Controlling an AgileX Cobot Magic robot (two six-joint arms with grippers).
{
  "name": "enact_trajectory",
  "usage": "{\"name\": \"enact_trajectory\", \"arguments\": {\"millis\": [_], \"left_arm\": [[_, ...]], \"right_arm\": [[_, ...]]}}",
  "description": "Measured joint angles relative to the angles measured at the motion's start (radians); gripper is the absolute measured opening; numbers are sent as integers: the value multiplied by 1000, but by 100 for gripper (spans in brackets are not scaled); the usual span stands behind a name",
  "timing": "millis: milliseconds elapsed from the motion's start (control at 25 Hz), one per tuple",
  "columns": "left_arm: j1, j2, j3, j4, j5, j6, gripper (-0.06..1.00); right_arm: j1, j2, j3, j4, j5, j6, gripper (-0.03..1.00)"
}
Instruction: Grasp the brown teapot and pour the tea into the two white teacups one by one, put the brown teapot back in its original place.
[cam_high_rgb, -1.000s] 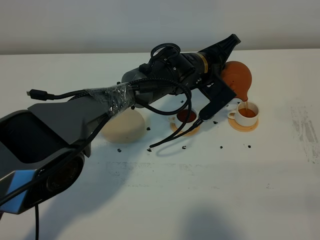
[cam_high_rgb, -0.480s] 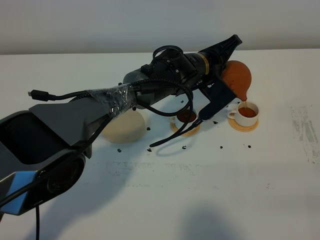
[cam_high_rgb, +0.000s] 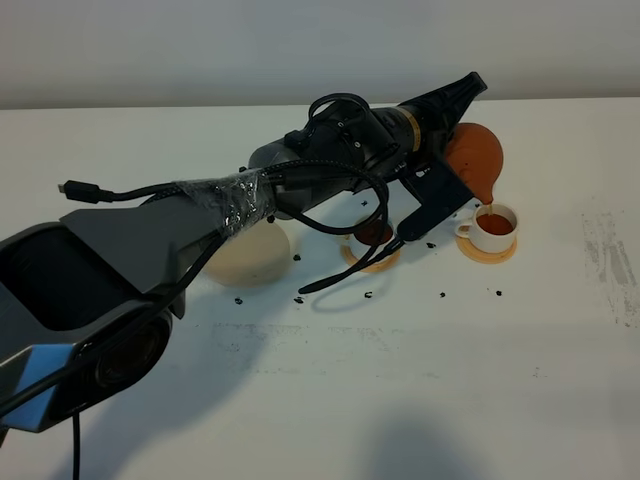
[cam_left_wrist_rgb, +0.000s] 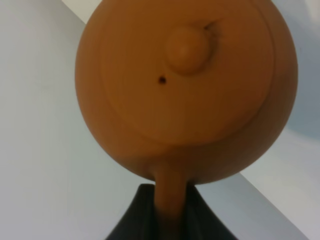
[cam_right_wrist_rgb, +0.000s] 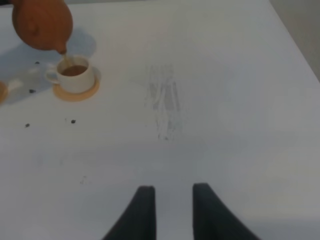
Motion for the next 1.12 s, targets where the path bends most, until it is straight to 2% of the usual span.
{"name": "enact_trajectory", "arguments": {"millis": [440, 760, 1120], "left_arm": [[-1, 0, 0, 2, 0, 0, 8], [-1, 0, 0, 42, 1, 0, 8], [-3, 0, 0, 51, 8, 0, 8]], "right_arm": [[0, 0, 0, 0, 0, 0, 21], [0, 0, 0, 0, 0, 0, 21], [0, 0, 0, 0, 0, 0, 21]]}}
